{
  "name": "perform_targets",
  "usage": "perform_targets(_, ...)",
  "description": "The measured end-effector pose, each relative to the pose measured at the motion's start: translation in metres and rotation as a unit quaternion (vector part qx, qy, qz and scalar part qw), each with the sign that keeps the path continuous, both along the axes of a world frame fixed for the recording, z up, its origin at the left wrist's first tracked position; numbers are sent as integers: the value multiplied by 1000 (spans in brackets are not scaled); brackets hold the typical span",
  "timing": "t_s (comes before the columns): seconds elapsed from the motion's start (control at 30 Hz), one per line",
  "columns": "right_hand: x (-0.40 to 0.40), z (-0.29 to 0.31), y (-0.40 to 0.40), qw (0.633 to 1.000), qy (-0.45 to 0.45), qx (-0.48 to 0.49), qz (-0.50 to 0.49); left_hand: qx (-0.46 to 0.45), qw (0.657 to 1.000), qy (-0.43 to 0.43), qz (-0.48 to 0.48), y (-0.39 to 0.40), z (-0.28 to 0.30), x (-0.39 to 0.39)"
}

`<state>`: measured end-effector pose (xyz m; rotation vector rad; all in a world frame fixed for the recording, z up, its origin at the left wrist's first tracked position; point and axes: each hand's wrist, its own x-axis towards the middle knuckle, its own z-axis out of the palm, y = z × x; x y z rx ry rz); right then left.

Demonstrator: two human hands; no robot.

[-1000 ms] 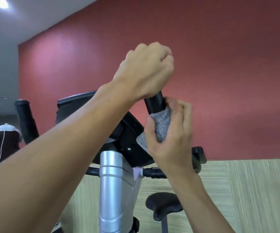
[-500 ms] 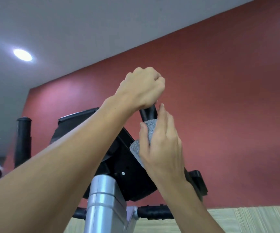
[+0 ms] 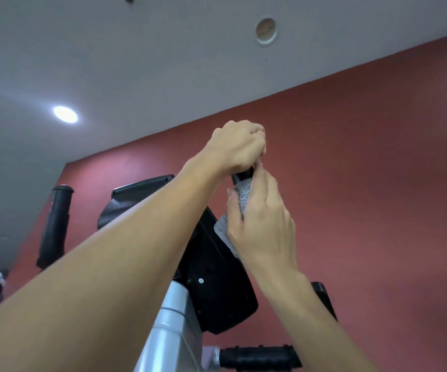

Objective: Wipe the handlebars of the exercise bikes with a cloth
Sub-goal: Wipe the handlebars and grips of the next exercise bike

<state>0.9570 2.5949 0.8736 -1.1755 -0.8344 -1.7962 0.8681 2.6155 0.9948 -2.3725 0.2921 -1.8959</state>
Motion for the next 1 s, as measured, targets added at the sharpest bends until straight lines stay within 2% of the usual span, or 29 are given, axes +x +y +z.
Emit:
perform_targets(0.17, 37, -42, -5, 999, 7, -38, -17, -20, 997, 4, -73, 1, -9, -1)
perform_targets(0.27, 27, -30, -12, 998, 10, -37, -49, -42, 994, 5, -97, 0, -15, 2)
perform_targets(0.4, 3, -3, -9, 998, 40, -38, 6, -33, 994, 2, -109, -1, -22, 3)
perform_targets(0.53, 23, -25, -8, 998, -15, -57, 35, -16, 999, 18, -25, -2, -39, 4)
perform_targets(0.6, 51, -48, -10, 997, -15, -65, 35, -7, 999, 29, 35, 3, -49, 5)
perform_targets(0.67, 77, -70, -10, 997, -2, -69, 44, 48, 992, 32, 115, 9, -60, 11)
perform_targets(0.83, 86, -77, -12, 996, -2, -63, 60, 141, 967, -57, 205, 26, -67, 31)
perform_targets(1.0, 59, -52, -13, 993, -34, -85, 71, 119, 969, -111, 185, 25, -75, 34)
